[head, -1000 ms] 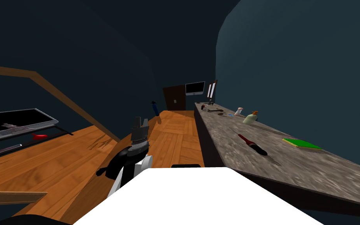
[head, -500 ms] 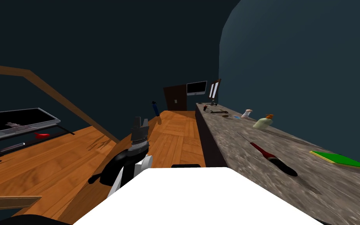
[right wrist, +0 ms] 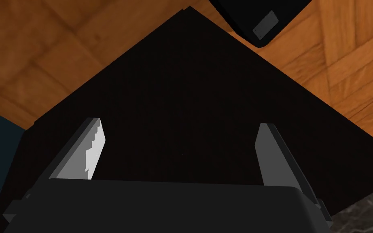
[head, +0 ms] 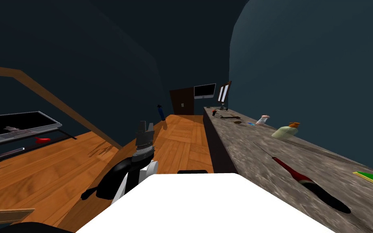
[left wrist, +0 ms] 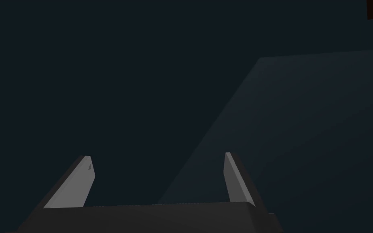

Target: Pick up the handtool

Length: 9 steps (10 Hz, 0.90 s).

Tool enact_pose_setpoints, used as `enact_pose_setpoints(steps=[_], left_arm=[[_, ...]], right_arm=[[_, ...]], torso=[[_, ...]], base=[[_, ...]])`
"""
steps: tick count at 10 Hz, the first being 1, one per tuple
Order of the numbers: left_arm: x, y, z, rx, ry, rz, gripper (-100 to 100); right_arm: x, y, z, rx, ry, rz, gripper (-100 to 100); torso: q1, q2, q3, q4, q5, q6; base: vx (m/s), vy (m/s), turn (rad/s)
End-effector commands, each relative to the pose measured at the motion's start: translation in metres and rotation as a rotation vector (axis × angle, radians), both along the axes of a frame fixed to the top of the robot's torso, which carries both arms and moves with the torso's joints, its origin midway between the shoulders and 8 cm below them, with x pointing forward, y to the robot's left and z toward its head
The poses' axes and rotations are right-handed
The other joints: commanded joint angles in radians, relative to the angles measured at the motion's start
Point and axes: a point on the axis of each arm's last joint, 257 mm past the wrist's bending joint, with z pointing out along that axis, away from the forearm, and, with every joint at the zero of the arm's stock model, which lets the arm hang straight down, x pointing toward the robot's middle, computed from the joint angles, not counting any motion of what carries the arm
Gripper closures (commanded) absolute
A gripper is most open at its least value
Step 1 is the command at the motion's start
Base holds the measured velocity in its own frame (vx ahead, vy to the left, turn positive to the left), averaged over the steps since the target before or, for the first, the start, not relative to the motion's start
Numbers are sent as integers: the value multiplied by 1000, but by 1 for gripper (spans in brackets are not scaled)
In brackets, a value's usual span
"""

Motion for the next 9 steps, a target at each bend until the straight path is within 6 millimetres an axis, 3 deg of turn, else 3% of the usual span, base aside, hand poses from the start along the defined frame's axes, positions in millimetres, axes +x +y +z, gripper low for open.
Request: enact_pose_setpoints(steps=[1, 3, 4, 5, 6, 8, 9], left_arm=[[0, 0, 0, 0, 0, 0, 0], [0, 0, 0, 0, 0, 0, 0], [0, 0, 0, 0, 0, 0, 0], [0, 0, 0, 0, 0, 0, 0], [0, 0, 0, 0, 0, 0, 0], [0, 0, 0, 0, 0, 0, 0], [0, 0, 0, 0, 0, 0, 0]], right_arm=[[-21, -30, 19, -44, 68, 70, -100], [-21, -42, 24, -60, 79, 87, -100], [-27, -64, 38, -87, 117, 140, -100], [-29, -67, 39, -95, 122, 142, -100], [-33, -91, 54, -127, 159, 194, -100], [-32, -129, 77, -178, 210, 285, -100], [-30, -132, 79, -182, 213, 291, -100]], torso=[[0, 0, 0, 0, 0, 0], [2, -6, -4, -1, 0, 0], [4, 1, 0, 0, 1, 1], [3, 2, 1, 0, 1, 0], [3, 3, 1, 1, 0, 1], [1, -6, -3, -1, 0, 0], [2, -9, -5, -2, 0, 0]], base=[[275, -44, 53], [180, -3, 13], [117, -7, 14], [120, -16, 21], [176, -39, 9], [296, -27, 33], [204, -11, 18]])
